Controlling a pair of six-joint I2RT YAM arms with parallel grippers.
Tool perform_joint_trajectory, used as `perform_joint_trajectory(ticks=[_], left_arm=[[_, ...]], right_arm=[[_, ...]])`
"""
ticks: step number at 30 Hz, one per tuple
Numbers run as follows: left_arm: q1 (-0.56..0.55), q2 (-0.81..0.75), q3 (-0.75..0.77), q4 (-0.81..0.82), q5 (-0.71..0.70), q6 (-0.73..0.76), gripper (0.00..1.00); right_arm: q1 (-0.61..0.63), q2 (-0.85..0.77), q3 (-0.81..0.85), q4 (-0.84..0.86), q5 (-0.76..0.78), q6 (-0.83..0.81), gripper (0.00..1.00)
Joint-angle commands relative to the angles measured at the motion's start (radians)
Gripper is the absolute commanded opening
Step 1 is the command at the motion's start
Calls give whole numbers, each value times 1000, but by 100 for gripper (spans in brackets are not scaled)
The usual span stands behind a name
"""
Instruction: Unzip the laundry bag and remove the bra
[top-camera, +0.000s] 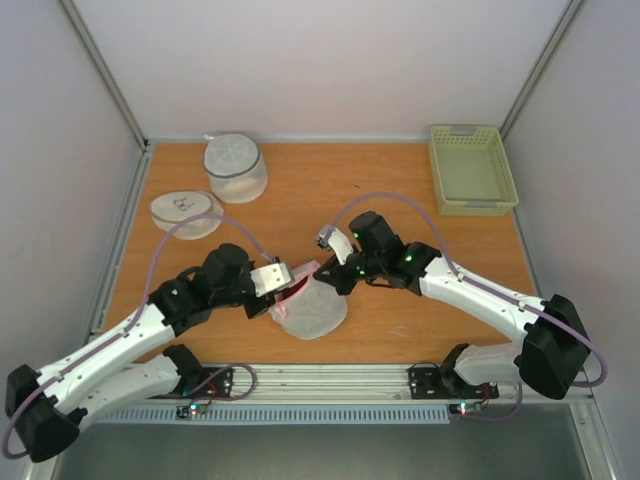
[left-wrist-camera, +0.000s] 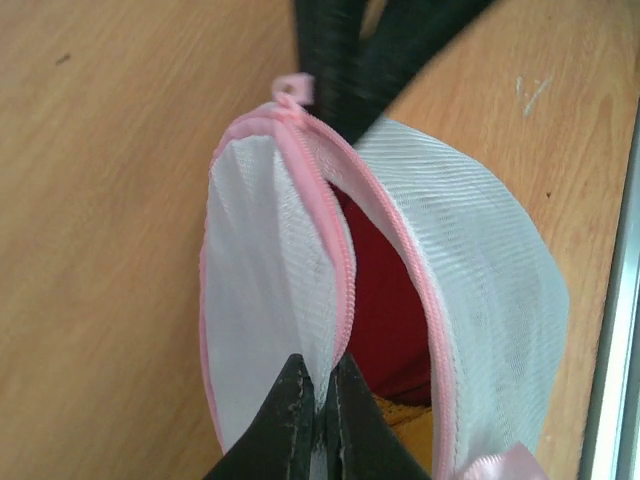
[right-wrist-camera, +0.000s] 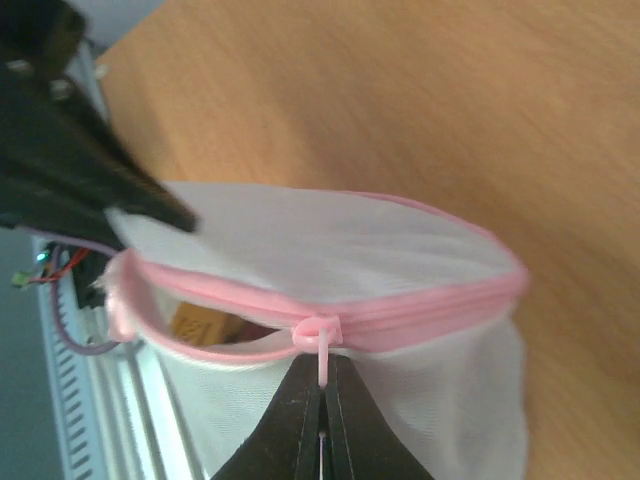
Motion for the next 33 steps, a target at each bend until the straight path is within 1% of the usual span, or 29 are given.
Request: perform_joint_trajectory(ticks=[1, 4, 7, 11, 15, 20, 23, 24, 25, 26, 28, 30, 33], left_arm=[[-3, -69, -35, 45, 56, 355, 1], [-3, -97, -66, 71, 62, 474, 1], [-4, -109, -83, 111, 14, 503, 1], [-3, -114, -82, 193, -46, 501, 0], [6, -103, -73, 273, -99, 451, 1], [47, -96, -121, 324, -128, 442, 1], [94, -89, -147, 341, -98, 428, 1], [103, -91, -152, 333, -80, 429, 7], [107, -93, -153, 317, -61, 433, 20], [107, -94, -150, 288, -38, 437, 39], [107, -98, -127, 205, 18, 443, 68], [104, -108, -92, 123, 94, 422, 69], [76, -123, -55, 53, 160, 316, 62]], right_arm=[[-55, 7, 52, -86, 94, -43, 1], [-98, 1, 64, -119, 105, -53, 1], [-144, -1, 64, -151, 97, -63, 1], [-154, -5, 64, -146, 55, -62, 1], [-128, -23, 65, -110, 29, -62, 1], [-89, -65, 20, -26, -16, -41, 1], [-22, -66, -24, 44, -3, -6, 1], [4, -60, -40, 72, -10, 8, 1], [25, -53, -55, 103, -21, 22, 1], [41, -45, -66, 132, -28, 38, 1], [68, -30, -83, 180, -30, 64, 1], [94, -14, -81, 201, -24, 76, 1], [120, 5, -66, 212, -26, 84, 1]])
